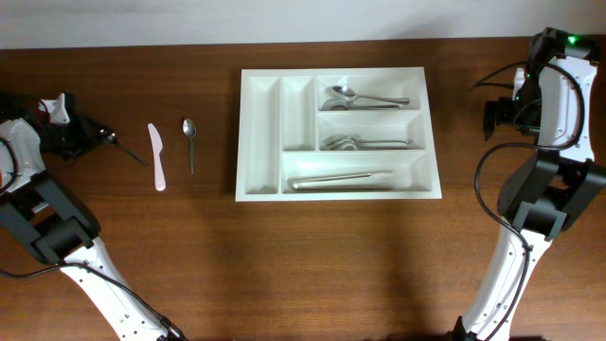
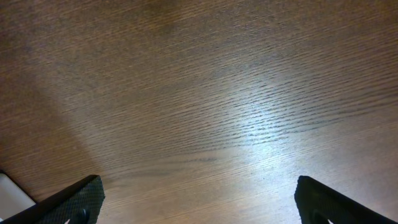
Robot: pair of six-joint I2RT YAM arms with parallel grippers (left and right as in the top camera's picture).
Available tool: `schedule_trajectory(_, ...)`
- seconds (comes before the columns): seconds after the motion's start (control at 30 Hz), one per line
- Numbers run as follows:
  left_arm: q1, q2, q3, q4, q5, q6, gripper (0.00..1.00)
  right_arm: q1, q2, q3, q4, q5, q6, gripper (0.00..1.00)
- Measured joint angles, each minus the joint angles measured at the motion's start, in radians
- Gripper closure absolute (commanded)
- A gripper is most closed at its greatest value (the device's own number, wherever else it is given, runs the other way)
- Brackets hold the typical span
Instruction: Pack container
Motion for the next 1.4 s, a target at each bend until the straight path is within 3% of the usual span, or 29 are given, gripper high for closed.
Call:
schedule_trajectory(1.13, 0.005, 0.005, 0.000, -0.001, -0.002, 0.000, 0.88, 0.000, 0.000, 0.000, 0.000, 0.000, 0.000, 0.01)
schedule_trajectory(1.4, 0.008, 0.005, 0.000, -0.001, 0.006, 0.000, 0.96, 0.000, 0.000, 0.000, 0.000, 0.000, 0.000, 0.01)
